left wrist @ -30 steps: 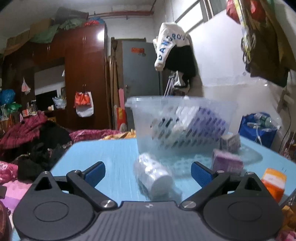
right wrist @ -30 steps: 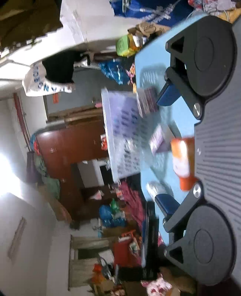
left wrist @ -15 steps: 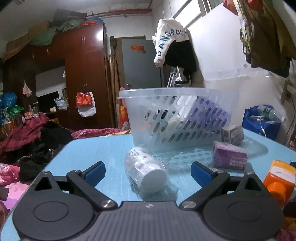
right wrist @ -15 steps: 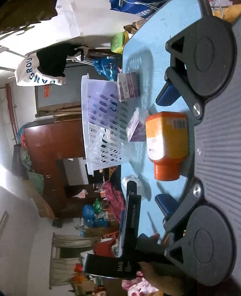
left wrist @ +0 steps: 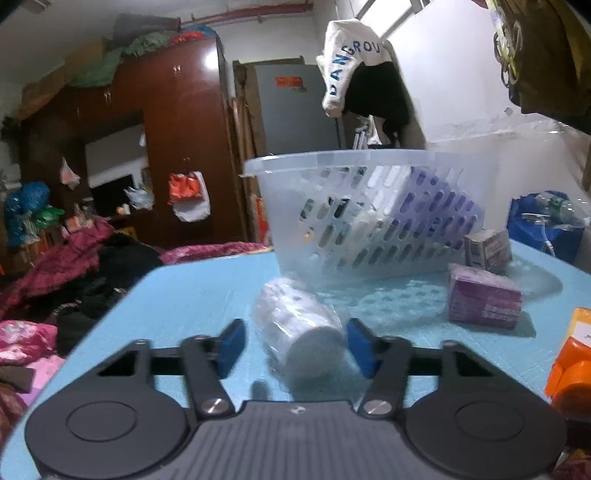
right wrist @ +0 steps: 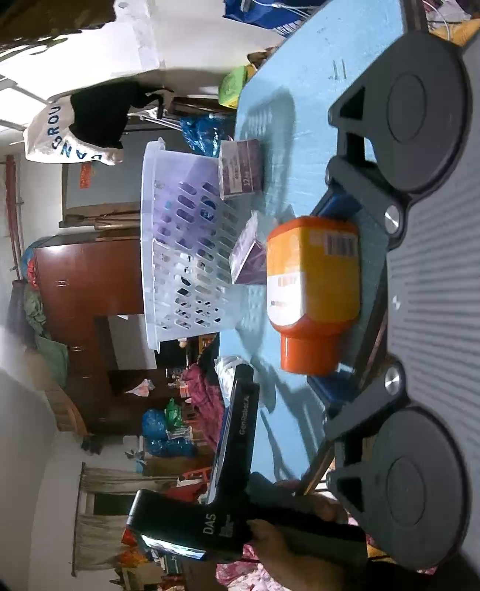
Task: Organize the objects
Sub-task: 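Close the left tool on the white container while the right tool grips the orange bottle, then carry the container and bottle over the basket and open both tools, then move both tools to the purple medicine box and close them on it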
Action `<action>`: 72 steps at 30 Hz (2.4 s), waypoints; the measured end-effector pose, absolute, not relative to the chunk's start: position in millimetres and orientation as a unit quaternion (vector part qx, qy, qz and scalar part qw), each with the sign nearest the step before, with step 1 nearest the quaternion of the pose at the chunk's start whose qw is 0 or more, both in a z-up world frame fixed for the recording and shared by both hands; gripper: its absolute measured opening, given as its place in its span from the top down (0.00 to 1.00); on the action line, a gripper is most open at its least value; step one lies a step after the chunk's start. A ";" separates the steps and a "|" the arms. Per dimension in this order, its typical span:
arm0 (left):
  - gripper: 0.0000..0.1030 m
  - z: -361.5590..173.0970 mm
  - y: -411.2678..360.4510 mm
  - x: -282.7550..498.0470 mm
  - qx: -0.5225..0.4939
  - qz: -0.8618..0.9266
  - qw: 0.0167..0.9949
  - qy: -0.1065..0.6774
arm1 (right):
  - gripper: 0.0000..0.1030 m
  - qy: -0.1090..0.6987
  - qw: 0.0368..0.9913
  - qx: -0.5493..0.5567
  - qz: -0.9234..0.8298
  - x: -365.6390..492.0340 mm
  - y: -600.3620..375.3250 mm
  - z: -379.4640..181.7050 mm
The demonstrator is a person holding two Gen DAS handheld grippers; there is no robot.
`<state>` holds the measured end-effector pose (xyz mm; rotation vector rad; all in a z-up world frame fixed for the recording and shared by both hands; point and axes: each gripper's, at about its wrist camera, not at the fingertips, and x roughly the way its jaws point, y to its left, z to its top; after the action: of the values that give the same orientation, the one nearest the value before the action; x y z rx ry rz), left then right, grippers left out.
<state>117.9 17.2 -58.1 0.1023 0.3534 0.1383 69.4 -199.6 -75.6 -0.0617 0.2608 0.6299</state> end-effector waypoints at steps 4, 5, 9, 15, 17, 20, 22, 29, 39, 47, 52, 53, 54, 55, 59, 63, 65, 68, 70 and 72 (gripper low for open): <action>0.52 -59.2 18.5 114.7 0.048 0.062 0.983 0.166 | 0.20 0.123 0.942 -0.036 0.310 68.7 -200.9 -75.7; 0.52 -59.1 19.6 112.5 0.044 0.058 0.985 0.159 | 0.20 0.120 0.943 -0.038 0.308 68.0 -201.7 -76.0; 0.52 -56.1 21.1 100.2 0.043 0.050 0.990 0.122 | 0.20 0.107 0.944 -0.035 0.309 68.6 -205.7 -72.5; 0.52 -40.9 20.7 81.5 0.038 0.028 0.996 0.071 | 0.20 0.081 0.948 -0.023 0.306 72.0 -218.1 -54.4; 0.52 -28.4 21.9 76.6 0.035 0.018 0.998 0.054 | 0.20 0.070 0.948 -0.021 0.310 76.3 -221.2 -41.5; 0.52 2.4 20.0 81.2 0.042 -0.003 0.999 0.035 | 0.20 0.047 0.949 -0.028 0.311 90.0 -219.8 -13.1; 0.52 27.2 21.7 93.6 0.041 -0.023 0.998 0.029 | 0.20 0.038 0.948 -0.031 0.316 108.5 -215.3 10.7; 0.52 91.7 32.6 195.2 0.008 -0.064 0.994 0.093 | 0.20 0.073 0.954 -0.049 0.288 211.3 -177.5 79.0; 0.52 80.1 52.4 253.9 -0.021 -0.070 0.985 0.159 | 0.20 0.154 0.955 -0.040 0.252 306.3 -145.1 83.6; 0.52 69.4 50.4 270.2 -0.024 -0.069 0.982 0.173 | 0.20 0.179 0.959 -0.040 0.216 317.1 -153.9 70.1; 0.49 61.3 48.9 277.0 -0.019 -0.058 0.983 0.175 | 0.20 0.189 0.958 -0.023 0.216 327.7 -159.8 65.9; 0.42 60.4 48.7 277.6 -0.016 -0.052 0.984 0.172 | 0.20 0.195 0.956 -0.017 0.219 329.0 -161.3 65.6; 0.25 60.4 48.5 277.0 -0.014 -0.046 0.985 0.168 | 0.19 0.194 0.956 -0.008 0.220 329.6 -163.5 67.4; 0.15 60.6 48.9 275.2 -0.014 -0.041 0.986 0.160 | 0.17 0.188 0.958 -0.002 0.217 327.4 -166.0 68.5; 0.08 68.3 52.2 260.6 -0.026 -0.042 0.990 0.133 | 0.00 0.161 0.965 -0.002 0.206 315.2 -178.2 79.2; 0.01 70.1 48.9 225.0 -0.016 -0.038 0.994 0.102 | 0.00 0.134 0.965 0.046 0.220 284.3 -208.1 92.2; 0.01 61.6 45.0 200.0 -0.014 -0.056 0.994 0.094 | 0.00 0.135 0.962 0.053 0.231 263.3 -224.2 92.0; 0.01 42.2 35.5 169.7 -0.005 -0.076 0.992 0.101 | 0.00 0.120 0.962 0.044 0.242 229.0 -247.1 77.6; 0.01 28.7 26.0 158.2 0.001 -0.088 0.989 0.120 | 0.00 0.139 0.961 0.034 0.237 218.8 -255.3 61.4; 0.01 16.9 15.2 153.5 0.002 -0.101 0.984 0.147 | 0.00 0.172 0.956 0.025 0.238 217.6 -257.4 42.6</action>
<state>153.5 15.2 16.9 0.0047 0.2949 -0.2029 217.6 -257.4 42.6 0.0512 0.3485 0.4840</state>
